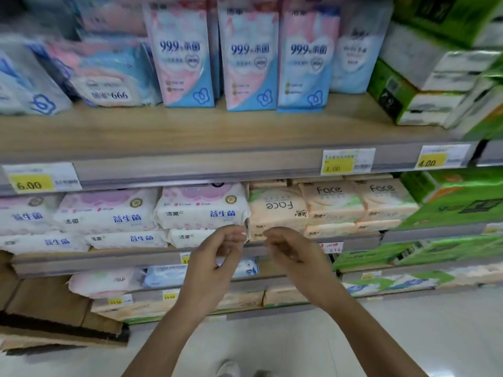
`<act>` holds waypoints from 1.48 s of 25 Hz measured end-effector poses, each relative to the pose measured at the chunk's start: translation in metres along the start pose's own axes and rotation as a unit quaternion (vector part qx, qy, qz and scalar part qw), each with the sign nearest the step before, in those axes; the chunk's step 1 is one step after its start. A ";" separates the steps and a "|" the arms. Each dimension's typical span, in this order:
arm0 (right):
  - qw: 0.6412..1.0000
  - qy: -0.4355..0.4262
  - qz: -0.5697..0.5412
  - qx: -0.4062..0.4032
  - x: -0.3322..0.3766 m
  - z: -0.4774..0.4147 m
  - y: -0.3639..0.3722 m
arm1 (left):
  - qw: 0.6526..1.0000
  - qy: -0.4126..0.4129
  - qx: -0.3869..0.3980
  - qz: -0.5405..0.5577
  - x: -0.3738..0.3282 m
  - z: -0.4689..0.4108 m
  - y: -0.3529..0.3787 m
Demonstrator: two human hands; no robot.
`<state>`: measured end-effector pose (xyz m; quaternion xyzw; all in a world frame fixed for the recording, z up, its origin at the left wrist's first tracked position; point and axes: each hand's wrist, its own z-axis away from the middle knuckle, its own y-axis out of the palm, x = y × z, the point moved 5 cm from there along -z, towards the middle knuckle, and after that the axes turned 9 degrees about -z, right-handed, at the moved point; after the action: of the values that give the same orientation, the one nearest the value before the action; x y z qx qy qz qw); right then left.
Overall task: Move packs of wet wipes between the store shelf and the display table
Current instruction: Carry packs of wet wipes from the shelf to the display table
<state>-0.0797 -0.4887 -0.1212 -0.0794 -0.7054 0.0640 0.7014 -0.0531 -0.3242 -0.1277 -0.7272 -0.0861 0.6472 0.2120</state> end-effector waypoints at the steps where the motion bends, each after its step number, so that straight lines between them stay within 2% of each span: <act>1: 0.999 -0.032 -0.008 -0.005 0.021 -0.004 -0.003 | 1.000 0.025 -0.009 0.013 -0.019 -0.005 -0.005; 7: 0.980 -0.189 -0.041 -0.055 0.116 -0.019 -0.030 | 0.985 0.158 -0.055 0.051 -0.108 -0.032 -0.034; 11: 0.972 -0.211 -0.078 -0.073 0.137 -0.032 -0.046 | 0.975 0.183 -0.065 0.103 -0.135 -0.047 -0.044; 14: 0.961 -0.245 -0.080 -0.101 0.152 -0.044 -0.060 | 0.968 0.216 -0.105 0.074 -0.155 -0.061 -0.044; 16: 0.950 -0.263 -0.078 -0.149 0.162 -0.060 -0.077 | 0.962 0.242 -0.118 0.044 -0.172 -0.081 -0.036; 19: 0.940 -0.254 -0.013 -0.227 0.172 -0.097 -0.102 | 0.963 0.222 -0.150 -0.016 -0.183 -0.131 -0.029; 21: 0.943 -0.225 0.012 -0.245 0.169 -0.120 -0.107 | 0.962 0.178 -0.200 -0.063 -0.179 -0.159 -0.033; 24: 0.952 -0.196 0.025 -0.233 0.159 -0.141 -0.096 | 0.958 0.104 -0.237 -0.127 -0.170 -0.177 -0.043; 28: 0.967 -0.169 0.023 -0.192 0.155 -0.155 -0.073 | 0.954 0.077 -0.244 -0.156 -0.164 -0.187 -0.045; 31: 0.970 -0.159 0.033 -0.182 0.157 -0.157 -0.062 | 0.939 0.043 -0.275 -0.205 -0.164 -0.190 -0.051; 37: 0.971 -0.145 0.027 -0.186 0.157 -0.158 -0.054 | 0.942 0.049 -0.276 -0.186 -0.166 -0.176 -0.062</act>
<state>0.0761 -0.5133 0.0448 -0.2172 -0.7970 -0.0387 0.5623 0.1038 -0.3696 0.0614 -0.7593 -0.3842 0.5105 0.1235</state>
